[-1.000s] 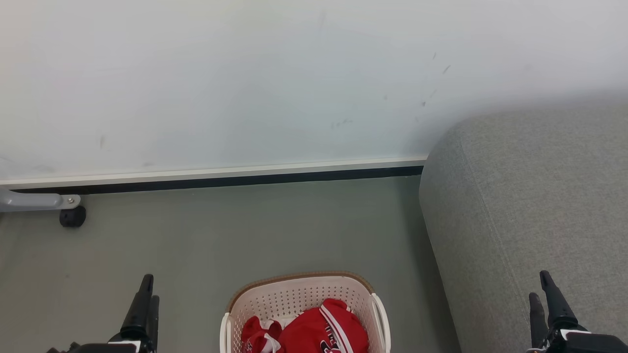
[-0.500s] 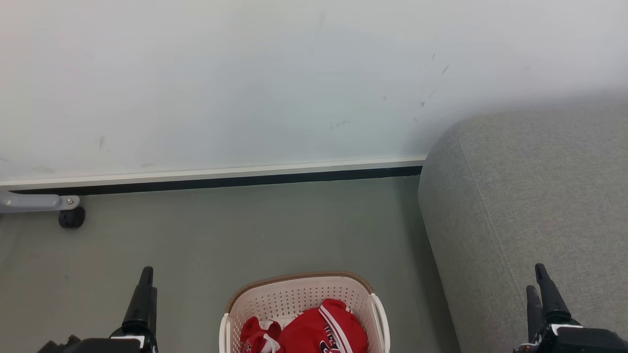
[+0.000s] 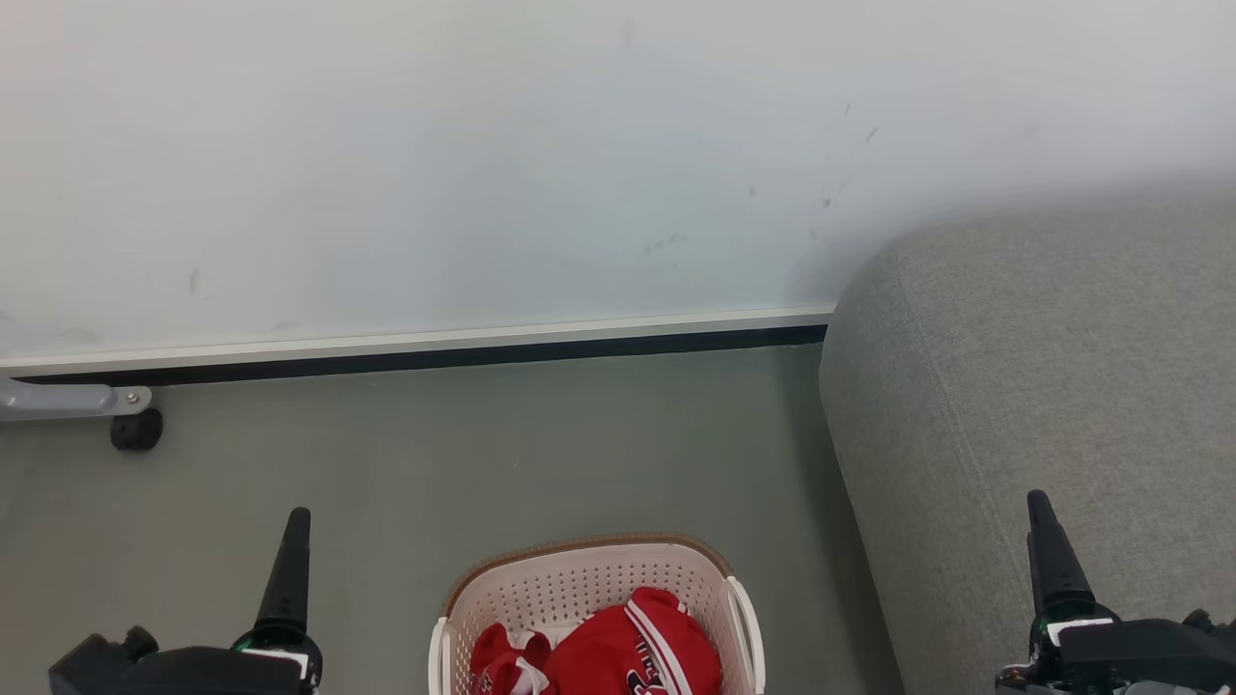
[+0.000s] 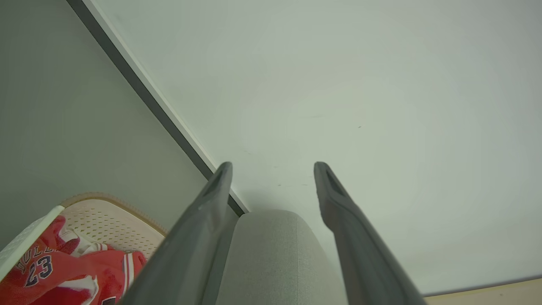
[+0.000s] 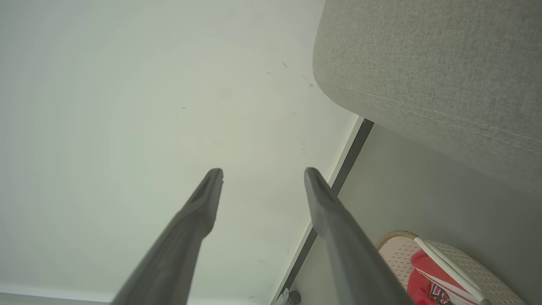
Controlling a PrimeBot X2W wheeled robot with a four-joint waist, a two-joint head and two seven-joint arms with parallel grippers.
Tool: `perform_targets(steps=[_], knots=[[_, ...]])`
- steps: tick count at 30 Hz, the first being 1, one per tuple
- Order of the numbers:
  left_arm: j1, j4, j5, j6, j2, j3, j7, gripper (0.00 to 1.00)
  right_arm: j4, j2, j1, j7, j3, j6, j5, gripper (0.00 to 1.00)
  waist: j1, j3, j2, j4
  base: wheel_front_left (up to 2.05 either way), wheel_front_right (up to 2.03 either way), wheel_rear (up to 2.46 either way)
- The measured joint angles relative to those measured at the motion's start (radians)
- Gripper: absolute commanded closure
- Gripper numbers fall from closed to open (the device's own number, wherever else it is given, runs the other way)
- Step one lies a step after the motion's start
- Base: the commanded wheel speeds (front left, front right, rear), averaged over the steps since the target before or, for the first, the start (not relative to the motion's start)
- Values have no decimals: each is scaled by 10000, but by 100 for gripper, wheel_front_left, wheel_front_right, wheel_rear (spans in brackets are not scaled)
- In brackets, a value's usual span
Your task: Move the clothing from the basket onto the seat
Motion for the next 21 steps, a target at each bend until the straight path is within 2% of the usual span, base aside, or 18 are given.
perform_targets(steps=[9, 21], knots=[[-29, -77, 1486, 236, 291, -431, -343, 0, -169, -224, -139, -324, 466, -19, -1528, 0, 0, 6, 0, -16, 0, 0, 0], [-146, -270, 3392, 654, 617, -892, -763, 0, -362, -558, -253, -729, 972, -510, -3684, 0, 0, -6, 0, -26, 0, 0, 0]])
